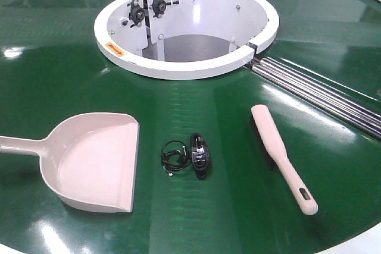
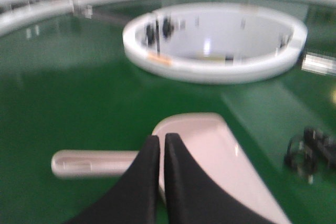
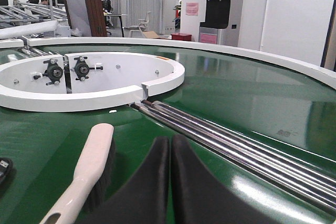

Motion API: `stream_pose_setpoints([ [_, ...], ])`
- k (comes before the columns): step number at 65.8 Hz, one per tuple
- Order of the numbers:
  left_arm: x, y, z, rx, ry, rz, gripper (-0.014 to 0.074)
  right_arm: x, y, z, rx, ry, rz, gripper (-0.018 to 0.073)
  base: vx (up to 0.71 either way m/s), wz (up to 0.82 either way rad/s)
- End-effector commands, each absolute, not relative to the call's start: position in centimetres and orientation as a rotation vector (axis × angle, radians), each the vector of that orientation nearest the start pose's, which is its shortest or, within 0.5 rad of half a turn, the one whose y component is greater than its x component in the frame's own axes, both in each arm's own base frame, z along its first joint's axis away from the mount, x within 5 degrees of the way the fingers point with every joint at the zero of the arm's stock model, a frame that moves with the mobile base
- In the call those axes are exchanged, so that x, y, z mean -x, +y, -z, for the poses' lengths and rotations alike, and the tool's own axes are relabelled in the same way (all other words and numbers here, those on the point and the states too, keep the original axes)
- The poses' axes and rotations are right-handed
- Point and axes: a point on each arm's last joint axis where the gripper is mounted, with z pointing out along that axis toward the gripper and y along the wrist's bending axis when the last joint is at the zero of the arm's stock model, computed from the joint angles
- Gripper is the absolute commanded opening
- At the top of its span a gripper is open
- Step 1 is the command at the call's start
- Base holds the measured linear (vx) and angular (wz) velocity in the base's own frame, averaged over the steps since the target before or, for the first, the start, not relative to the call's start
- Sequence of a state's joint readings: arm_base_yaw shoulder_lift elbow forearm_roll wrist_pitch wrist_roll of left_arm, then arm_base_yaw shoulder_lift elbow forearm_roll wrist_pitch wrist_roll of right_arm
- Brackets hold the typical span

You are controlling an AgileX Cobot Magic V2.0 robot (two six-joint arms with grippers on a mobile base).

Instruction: Clean and inspect green conveyor with broom and dustpan

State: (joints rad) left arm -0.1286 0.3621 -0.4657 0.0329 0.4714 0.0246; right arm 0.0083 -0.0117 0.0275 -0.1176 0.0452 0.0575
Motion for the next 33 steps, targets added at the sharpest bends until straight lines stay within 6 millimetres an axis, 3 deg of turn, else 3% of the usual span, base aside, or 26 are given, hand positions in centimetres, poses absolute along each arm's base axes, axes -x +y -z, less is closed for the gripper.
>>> stream_pose_setpoints([
  [1, -9.8, -1.3, -30.9, -0.156, 1.929, 0.061, -0.0006, -5.6, 0.0, -20.6, 0.054, 1.466, 0.051, -0.0009, 0.0, 0.0],
  [22, -12.6, -1.7, -29.5, -0.157, 2.037, 0.071, 0.0006, -5.5, 0.0, -20.6, 0.055, 1.466, 0.05, -0.0009, 0.0, 0.0],
  [33, -12.8, -1.7, -29.7, -0.155, 2.011, 0.072, 0.0086, -5.5, 0.0, -20.6, 0.055, 1.466, 0.05, -0.0009, 0.0, 0.0],
])
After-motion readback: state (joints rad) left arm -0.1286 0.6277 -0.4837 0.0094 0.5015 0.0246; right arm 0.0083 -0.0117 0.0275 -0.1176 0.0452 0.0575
